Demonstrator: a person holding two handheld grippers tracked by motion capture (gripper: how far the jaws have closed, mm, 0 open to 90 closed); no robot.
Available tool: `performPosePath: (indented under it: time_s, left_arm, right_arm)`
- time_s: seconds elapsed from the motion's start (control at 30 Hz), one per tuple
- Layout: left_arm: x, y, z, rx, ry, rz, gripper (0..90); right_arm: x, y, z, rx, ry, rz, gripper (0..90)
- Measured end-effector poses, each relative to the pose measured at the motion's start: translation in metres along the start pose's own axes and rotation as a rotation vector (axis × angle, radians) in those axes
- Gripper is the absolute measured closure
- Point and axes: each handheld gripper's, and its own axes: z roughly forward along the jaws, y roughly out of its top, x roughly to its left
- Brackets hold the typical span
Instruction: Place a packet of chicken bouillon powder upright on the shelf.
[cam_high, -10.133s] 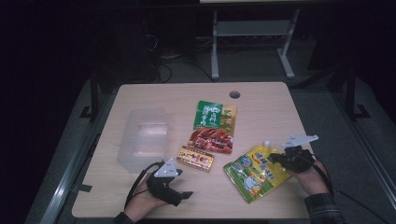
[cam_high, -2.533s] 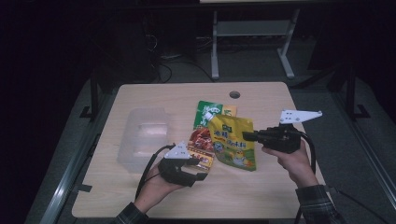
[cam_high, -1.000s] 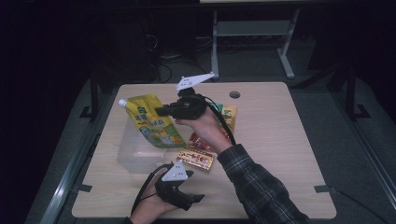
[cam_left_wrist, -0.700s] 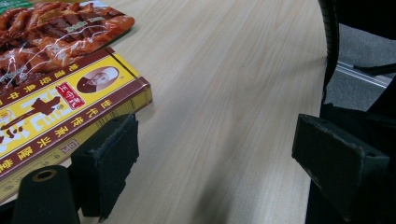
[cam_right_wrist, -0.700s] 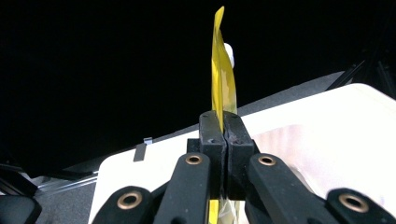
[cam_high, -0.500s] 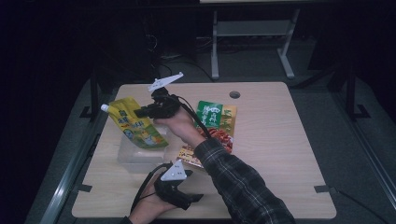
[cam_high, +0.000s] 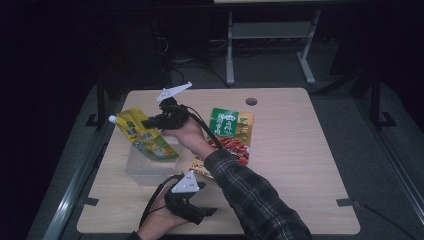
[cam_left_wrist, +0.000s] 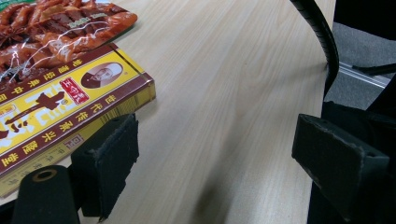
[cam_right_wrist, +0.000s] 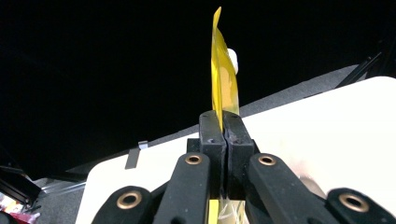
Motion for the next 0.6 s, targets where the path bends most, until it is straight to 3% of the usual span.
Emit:
performPosePath:
  time_s: [0.3,0.6]
  left_arm:
    - [-0.001,0.000,0.001,0.003,0.000,-0.002,14.1]
    - [0.000,0.000,0.001,0.008,0.001,0.011,14.1]
  right_arm:
    - [0.001,-0.013,-0.005,0.010,-0.008,-0.005,88.1]
    - [0.017,-0.008,-0.015,0.113,-0.058,-0.079,87.0]
